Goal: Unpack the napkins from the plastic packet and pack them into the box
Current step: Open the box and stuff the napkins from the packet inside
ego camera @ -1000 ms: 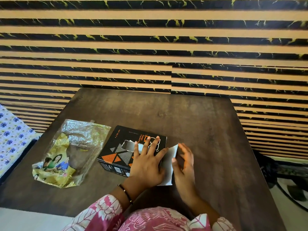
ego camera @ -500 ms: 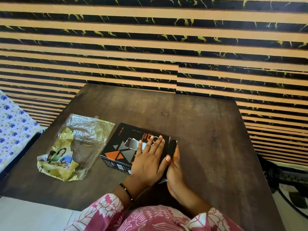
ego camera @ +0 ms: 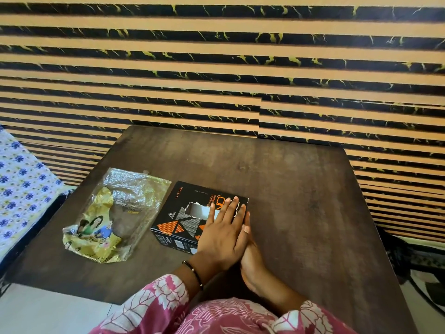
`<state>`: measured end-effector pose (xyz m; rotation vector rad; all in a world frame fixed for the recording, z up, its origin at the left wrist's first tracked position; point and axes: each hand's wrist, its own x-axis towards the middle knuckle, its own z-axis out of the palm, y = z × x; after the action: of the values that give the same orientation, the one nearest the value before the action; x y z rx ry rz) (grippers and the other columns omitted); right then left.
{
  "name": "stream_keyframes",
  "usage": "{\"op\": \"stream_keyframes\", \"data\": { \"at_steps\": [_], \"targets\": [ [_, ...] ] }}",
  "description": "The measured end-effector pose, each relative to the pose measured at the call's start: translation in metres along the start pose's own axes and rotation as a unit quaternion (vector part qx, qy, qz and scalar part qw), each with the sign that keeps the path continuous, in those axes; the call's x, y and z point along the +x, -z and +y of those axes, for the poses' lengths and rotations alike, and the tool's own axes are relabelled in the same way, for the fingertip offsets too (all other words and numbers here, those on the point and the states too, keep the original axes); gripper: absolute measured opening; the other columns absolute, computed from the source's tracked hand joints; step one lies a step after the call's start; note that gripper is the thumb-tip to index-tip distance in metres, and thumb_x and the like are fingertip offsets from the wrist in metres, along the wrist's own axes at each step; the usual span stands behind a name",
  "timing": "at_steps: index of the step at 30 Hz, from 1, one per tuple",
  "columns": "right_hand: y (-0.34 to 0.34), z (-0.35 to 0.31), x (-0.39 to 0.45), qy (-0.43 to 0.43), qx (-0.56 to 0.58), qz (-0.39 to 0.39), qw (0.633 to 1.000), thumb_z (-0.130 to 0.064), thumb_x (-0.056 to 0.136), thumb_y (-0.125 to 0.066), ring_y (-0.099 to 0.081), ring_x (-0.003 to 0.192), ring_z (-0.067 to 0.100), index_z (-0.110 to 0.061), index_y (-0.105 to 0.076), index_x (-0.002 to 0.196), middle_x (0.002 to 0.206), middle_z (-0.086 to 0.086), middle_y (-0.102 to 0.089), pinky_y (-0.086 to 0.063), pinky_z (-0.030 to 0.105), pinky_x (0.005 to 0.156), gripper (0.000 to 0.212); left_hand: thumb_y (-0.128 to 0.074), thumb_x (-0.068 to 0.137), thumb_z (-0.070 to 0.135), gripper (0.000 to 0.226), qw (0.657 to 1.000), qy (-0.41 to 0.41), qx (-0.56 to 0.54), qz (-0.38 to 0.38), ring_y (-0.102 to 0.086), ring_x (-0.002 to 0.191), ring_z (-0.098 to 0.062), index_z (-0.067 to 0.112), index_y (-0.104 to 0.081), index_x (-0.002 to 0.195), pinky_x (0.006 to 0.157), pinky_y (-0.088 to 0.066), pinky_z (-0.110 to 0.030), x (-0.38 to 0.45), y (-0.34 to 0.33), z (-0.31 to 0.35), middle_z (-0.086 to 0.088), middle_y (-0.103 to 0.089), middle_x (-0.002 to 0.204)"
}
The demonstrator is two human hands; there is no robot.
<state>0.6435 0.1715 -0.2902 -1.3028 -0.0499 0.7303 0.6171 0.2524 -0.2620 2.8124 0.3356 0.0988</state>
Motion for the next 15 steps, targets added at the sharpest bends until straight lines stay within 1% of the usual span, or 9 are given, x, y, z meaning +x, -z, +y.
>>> {"op": "stream_keyframes", "data": {
  "at_steps": [2,5,6,8,9,10,12,14,15],
  "targets": [
    [0.0,0.0,-0.004,-0.012,0.004,-0.006,1.0,-0.034,0.099,-0.028,-0.036,0.133,0.009,-0.029,-0.029,0.143,0.148,-0.006,-0.036,-0.024,0.037,0.116,0.045,0.002,0.082,0.048,0.073,1.0,-0.003,-0.001,-0.004,0.007,0.146,-0.017,0.018,-0.012,0.148,0.119,0.007,-0.045,0.0,0.0,0.0,-0.004,-0.003,0.159],
    [0.002,0.002,-0.005,-0.043,0.012,-0.008,0.999,-0.038,0.098,-0.027,-0.04,0.131,0.011,-0.026,-0.037,0.139,0.144,-0.003,-0.042,-0.027,0.039,0.115,0.043,0.0,0.084,0.049,0.072,1.0,-0.001,-0.013,-0.004,0.007,0.146,-0.016,0.018,-0.013,0.147,0.118,0.009,-0.043,0.001,-0.001,-0.001,-0.004,-0.004,0.159],
    [0.003,0.002,-0.006,-0.056,0.023,-0.011,0.998,-0.039,0.098,-0.026,-0.044,0.127,0.01,-0.027,-0.042,0.133,0.139,-0.003,-0.047,-0.031,0.038,0.113,0.04,0.0,0.085,0.049,0.071,1.0,0.001,-0.015,0.0,0.006,0.146,-0.015,0.019,-0.015,0.147,0.118,0.008,-0.043,0.002,-0.001,-0.001,-0.004,-0.006,0.159],
    [0.004,0.005,-0.006,-0.083,0.053,-0.039,0.994,-0.04,0.098,-0.023,-0.053,0.115,0.006,-0.028,-0.05,0.122,0.125,-0.006,-0.058,-0.041,0.03,0.104,0.038,-0.001,0.086,0.051,0.071,1.0,0.007,-0.015,0.006,0.003,0.146,-0.015,0.018,-0.017,0.147,0.118,0.008,-0.044,0.003,-0.001,0.0,-0.003,-0.009,0.158],
    [0.006,0.007,-0.006,-0.09,0.057,-0.052,0.993,-0.043,0.097,-0.023,-0.053,0.115,0.006,-0.028,-0.051,0.122,0.123,-0.006,-0.059,-0.04,0.029,0.103,0.04,0.0,0.085,0.051,0.072,1.0,0.012,-0.014,0.006,0.003,0.146,-0.015,0.018,-0.017,0.147,0.118,0.008,-0.044,0.003,-0.001,0.001,-0.003,-0.009,0.158],
    [0.006,0.008,-0.008,-0.099,0.062,-0.058,0.991,-0.048,0.095,-0.024,-0.05,0.119,0.008,-0.028,-0.049,0.125,0.127,-0.005,-0.057,-0.036,0.032,0.107,0.044,0.001,0.085,0.051,0.073,1.0,0.015,-0.013,0.004,0.003,0.146,-0.014,0.018,-0.017,0.147,0.118,0.009,-0.044,0.003,0.0,0.002,-0.002,-0.009,0.158],
    [0.007,0.01,-0.013,-0.1,0.063,-0.06,0.991,-0.059,0.084,-0.031,-0.044,0.127,0.011,-0.026,-0.043,0.133,0.139,-0.003,-0.048,-0.026,0.036,0.115,0.061,0.002,0.084,0.052,0.074,1.0,0.019,-0.017,0.007,0.004,0.146,-0.013,0.019,-0.017,0.147,0.117,0.012,-0.042,0.002,0.001,0.004,-0.001,-0.008,0.159],
    [0.006,0.012,-0.017,-0.096,0.074,-0.057,0.991,-0.066,0.074,-0.039,-0.041,0.129,0.011,-0.023,-0.037,0.14,0.144,-0.003,-0.043,-0.025,0.035,0.115,0.079,0.002,0.086,0.055,0.073,1.0,0.019,-0.017,0.003,0.003,0.146,-0.013,0.019,-0.017,0.147,0.116,0.013,-0.041,0.003,0.0,0.003,-0.001,-0.008,0.159],
    [0.006,0.012,-0.018,-0.094,0.073,-0.04,0.992,-0.069,0.072,-0.043,-0.042,0.129,0.01,-0.023,-0.037,0.141,0.145,-0.003,-0.042,-0.027,0.034,0.113,0.083,0.003,0.086,0.058,0.075,1.0,0.019,-0.018,0.003,0.003,0.146,-0.013,0.019,-0.018,0.147,0.116,0.013,-0.041,0.003,0.0,0.002,-0.001,-0.009,0.159]
  ]
}}
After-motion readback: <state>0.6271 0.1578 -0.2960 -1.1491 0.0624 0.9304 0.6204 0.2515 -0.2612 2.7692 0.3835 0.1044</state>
